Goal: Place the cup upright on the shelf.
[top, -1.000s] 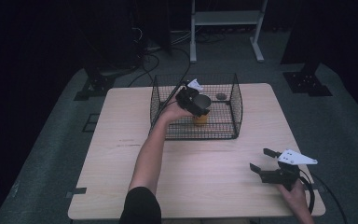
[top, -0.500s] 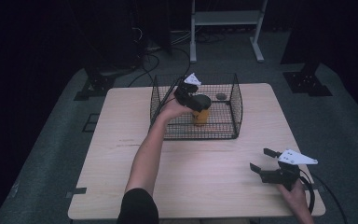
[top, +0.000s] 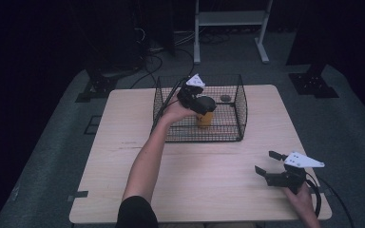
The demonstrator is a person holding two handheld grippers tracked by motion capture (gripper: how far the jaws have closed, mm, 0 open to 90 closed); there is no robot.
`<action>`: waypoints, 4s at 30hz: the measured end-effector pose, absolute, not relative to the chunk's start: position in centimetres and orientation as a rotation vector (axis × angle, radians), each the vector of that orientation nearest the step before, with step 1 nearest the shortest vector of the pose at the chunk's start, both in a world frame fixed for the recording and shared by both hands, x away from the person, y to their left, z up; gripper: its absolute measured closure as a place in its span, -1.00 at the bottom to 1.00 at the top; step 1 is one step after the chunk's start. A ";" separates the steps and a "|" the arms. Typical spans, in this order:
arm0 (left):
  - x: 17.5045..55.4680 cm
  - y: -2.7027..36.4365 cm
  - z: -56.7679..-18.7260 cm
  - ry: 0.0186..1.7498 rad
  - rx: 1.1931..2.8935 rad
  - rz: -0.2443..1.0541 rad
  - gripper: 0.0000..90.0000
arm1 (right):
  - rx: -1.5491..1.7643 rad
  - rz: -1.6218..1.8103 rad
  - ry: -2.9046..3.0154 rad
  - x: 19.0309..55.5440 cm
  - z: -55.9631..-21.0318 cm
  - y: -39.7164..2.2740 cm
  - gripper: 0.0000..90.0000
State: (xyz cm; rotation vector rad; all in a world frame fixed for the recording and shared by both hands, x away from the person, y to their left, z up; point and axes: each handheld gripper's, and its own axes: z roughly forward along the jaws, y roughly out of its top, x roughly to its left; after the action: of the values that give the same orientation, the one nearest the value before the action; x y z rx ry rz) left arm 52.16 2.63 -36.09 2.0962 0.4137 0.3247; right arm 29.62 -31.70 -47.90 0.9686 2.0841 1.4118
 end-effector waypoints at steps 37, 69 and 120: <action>46.2 5.1 -35.0 0.348 1.964 0.272 -0.94 | 0.963 1.366 2.089 29.5 -47.9 -31.4 -0.71; 41.2 8.6 -37.0 0.357 1.869 0.255 -0.94 | 0.962 1.341 2.092 29.5 -47.9 -31.2 -0.71; 34.5 12.4 -40.9 0.383 1.822 0.307 -0.94 | 0.985 1.332 2.090 29.6 -47.9 -31.2 -0.71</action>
State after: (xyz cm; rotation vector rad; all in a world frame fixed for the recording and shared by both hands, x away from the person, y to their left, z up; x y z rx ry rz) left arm 34.55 12.35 -40.93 1.8220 0.3830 0.3070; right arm 29.58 -31.19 -47.93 0.9846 2.0900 1.3316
